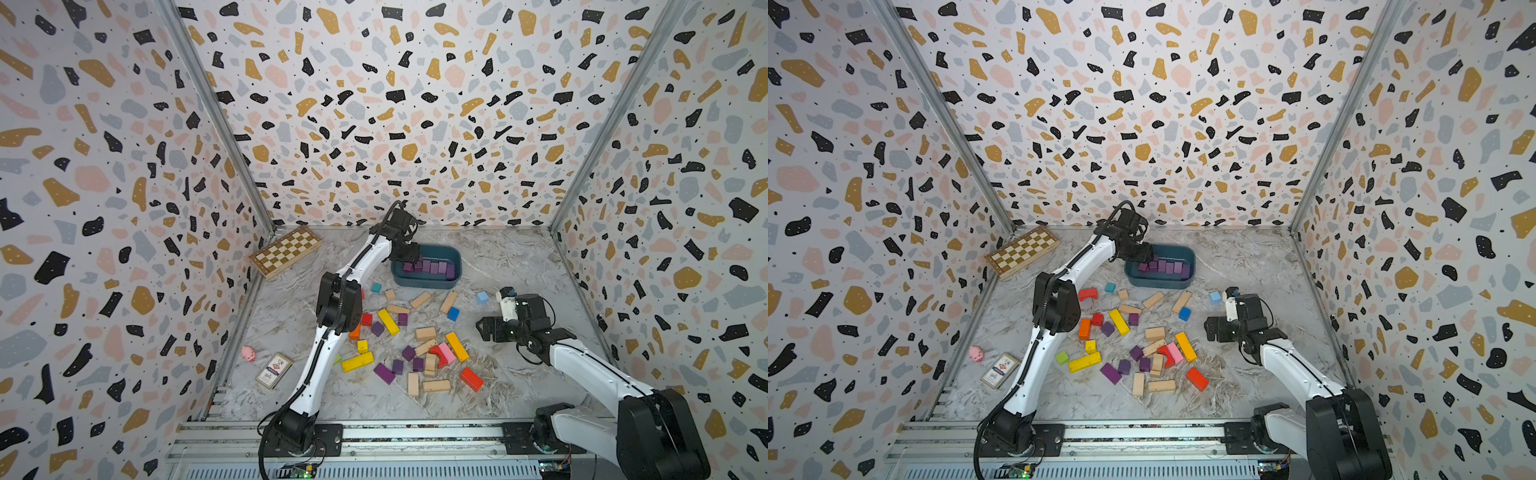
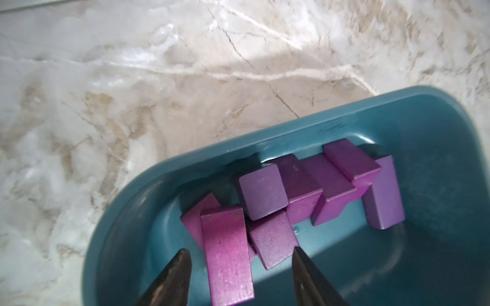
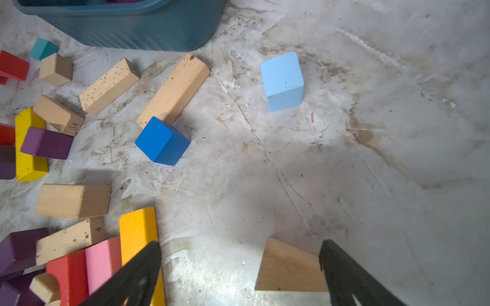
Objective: Pick purple bricks into the storage bin
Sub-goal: Place the building block in the storage box, then pick up the building block from the center of the board.
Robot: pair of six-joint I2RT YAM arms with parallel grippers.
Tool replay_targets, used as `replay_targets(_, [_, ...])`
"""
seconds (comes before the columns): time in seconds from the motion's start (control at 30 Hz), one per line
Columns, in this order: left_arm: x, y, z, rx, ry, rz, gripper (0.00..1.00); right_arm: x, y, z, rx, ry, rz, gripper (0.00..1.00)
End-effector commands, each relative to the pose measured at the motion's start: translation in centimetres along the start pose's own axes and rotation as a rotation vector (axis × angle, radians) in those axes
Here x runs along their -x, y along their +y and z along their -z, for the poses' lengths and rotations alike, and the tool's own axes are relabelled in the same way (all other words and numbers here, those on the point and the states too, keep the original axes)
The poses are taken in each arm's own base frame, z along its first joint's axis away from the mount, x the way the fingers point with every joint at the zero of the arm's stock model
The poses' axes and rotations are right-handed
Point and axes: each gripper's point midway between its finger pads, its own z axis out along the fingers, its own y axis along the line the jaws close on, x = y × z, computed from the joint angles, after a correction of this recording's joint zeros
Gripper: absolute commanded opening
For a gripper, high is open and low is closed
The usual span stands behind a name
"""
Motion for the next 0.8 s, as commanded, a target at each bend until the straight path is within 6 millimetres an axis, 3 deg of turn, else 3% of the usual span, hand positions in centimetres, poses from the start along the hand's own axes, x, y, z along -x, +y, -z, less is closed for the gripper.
replay_targets(0.0, [2.1,-0.7,3.2,-0.012,-0.069,-0.032,0.64,2.1,0.6,0.9,0.017,-0.065,0.018,0.95])
replay_targets(0.23, [3.3,-2.6,7.8,-0.029,-0.125,-0.113,0.7,2.3,0.7,1.0,0.023,-0.072,0.02,0.95])
replay_targets(0.37, [1.7,-2.9,10.8,0.002,-0.11,-0.155,0.71,2.2,0.9,0.9,0.036,-0.071,0.021,0.95])
replay_targets(0.53, [-2.2,-3.0,13.4,0.022,-0.056,-0.167,0.72,2.1,0.9,1.0,0.034,-0.074,0.019,0.95])
replay_targets(0.77, [-10.4,-3.8,15.0,0.046,0.06,-0.138,0.81,1.7,1.2,1.1,0.055,-0.07,0.013,0.95])
